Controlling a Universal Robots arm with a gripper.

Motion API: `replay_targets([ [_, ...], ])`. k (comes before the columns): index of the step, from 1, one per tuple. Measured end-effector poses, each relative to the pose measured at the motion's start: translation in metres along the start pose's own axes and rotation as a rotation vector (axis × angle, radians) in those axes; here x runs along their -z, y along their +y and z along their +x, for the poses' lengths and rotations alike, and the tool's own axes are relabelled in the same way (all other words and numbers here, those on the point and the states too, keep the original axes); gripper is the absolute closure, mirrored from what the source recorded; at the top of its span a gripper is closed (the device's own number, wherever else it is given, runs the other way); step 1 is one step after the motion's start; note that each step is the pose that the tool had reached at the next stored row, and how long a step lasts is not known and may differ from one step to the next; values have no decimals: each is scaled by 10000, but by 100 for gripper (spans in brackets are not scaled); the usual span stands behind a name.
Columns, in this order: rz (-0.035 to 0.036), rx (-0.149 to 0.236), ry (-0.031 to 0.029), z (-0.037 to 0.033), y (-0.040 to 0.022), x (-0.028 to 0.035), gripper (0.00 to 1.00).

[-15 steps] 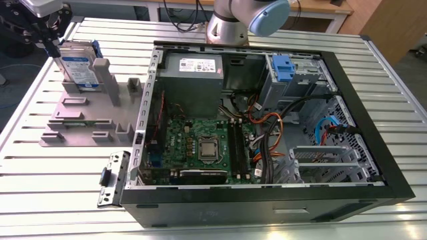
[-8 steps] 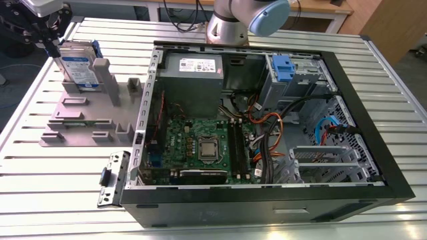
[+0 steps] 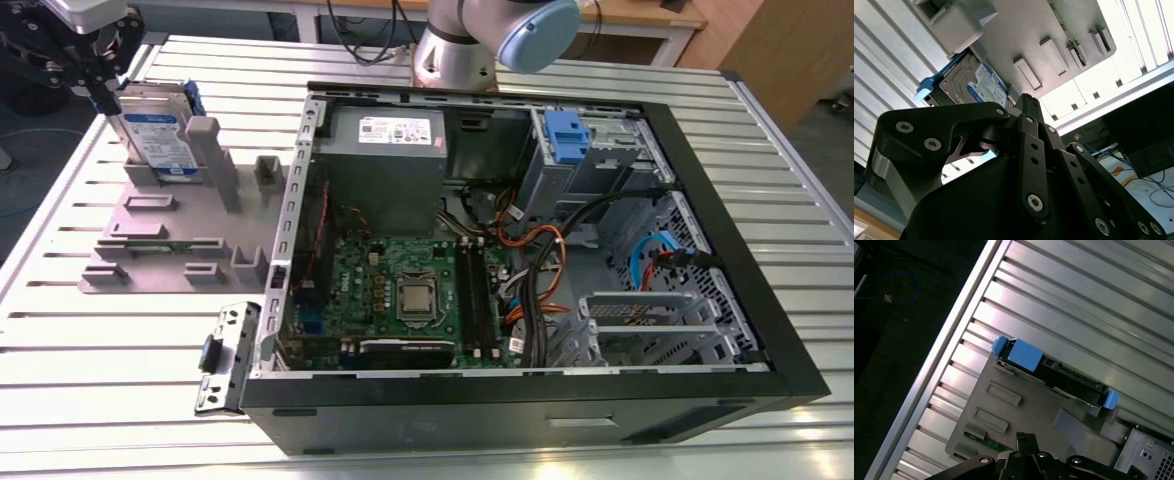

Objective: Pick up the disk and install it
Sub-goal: 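Pick up the disk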

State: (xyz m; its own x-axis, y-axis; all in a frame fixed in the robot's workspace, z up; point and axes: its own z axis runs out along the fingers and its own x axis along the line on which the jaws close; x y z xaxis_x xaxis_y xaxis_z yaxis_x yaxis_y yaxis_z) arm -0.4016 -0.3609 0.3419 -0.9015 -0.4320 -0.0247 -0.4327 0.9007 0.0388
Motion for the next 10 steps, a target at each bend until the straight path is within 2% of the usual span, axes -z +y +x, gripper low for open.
replay_targets([
  [10, -4, 139, 5, 0, 0, 0, 90],
])
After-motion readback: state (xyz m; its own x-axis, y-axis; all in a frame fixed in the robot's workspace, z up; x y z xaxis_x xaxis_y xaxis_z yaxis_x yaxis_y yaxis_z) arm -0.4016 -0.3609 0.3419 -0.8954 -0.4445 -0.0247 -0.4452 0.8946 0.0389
